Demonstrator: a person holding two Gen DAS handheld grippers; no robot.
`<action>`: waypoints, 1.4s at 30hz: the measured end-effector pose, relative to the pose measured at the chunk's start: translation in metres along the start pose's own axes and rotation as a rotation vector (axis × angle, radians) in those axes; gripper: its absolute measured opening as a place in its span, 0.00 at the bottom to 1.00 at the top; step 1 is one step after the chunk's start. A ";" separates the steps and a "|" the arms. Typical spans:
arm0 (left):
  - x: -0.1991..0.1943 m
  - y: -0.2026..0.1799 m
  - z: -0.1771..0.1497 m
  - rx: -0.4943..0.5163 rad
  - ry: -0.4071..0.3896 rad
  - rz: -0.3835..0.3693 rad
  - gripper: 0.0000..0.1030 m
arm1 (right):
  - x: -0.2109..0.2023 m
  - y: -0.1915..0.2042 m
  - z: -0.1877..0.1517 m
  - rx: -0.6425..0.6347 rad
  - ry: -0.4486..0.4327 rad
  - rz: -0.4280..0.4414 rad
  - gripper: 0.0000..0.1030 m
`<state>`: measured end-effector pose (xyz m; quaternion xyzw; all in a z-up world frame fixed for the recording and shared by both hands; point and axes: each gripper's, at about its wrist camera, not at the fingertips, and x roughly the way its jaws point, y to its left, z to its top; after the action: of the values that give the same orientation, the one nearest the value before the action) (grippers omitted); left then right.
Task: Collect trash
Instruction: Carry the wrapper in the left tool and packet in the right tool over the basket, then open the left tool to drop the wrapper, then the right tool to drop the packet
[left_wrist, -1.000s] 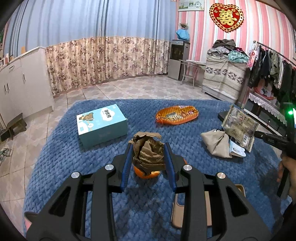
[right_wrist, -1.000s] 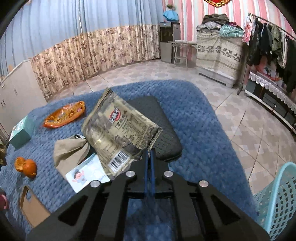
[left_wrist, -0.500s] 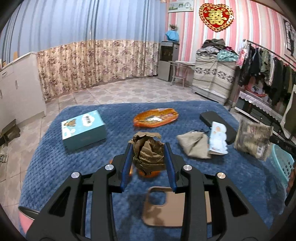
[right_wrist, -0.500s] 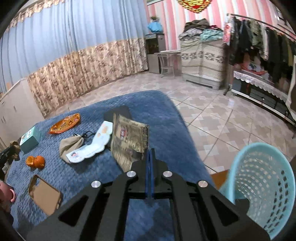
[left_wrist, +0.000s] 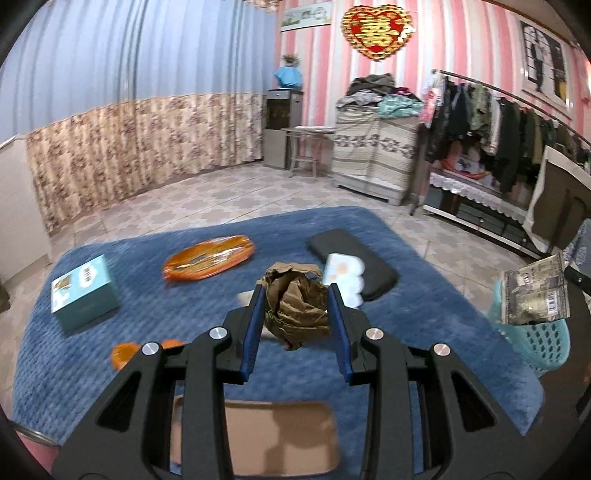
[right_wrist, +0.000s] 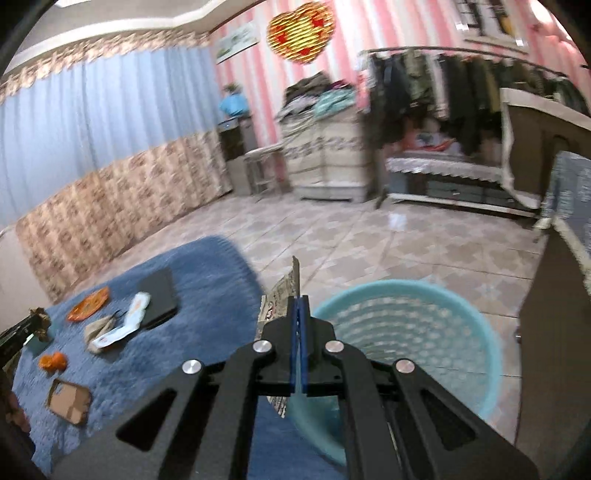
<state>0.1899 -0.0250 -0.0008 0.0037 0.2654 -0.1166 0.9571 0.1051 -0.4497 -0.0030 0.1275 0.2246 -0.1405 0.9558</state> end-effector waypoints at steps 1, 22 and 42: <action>0.000 -0.007 0.001 0.007 -0.001 -0.010 0.32 | -0.004 -0.011 0.000 0.017 -0.009 -0.017 0.01; 0.041 -0.185 0.004 0.166 -0.006 -0.297 0.32 | 0.002 -0.126 -0.011 0.137 0.021 -0.237 0.01; 0.079 -0.328 -0.020 0.304 0.056 -0.519 0.32 | 0.015 -0.139 -0.009 0.171 0.056 -0.236 0.01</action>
<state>0.1716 -0.3599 -0.0396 0.0824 0.2631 -0.3958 0.8760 0.0692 -0.5793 -0.0434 0.1850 0.2517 -0.2669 0.9117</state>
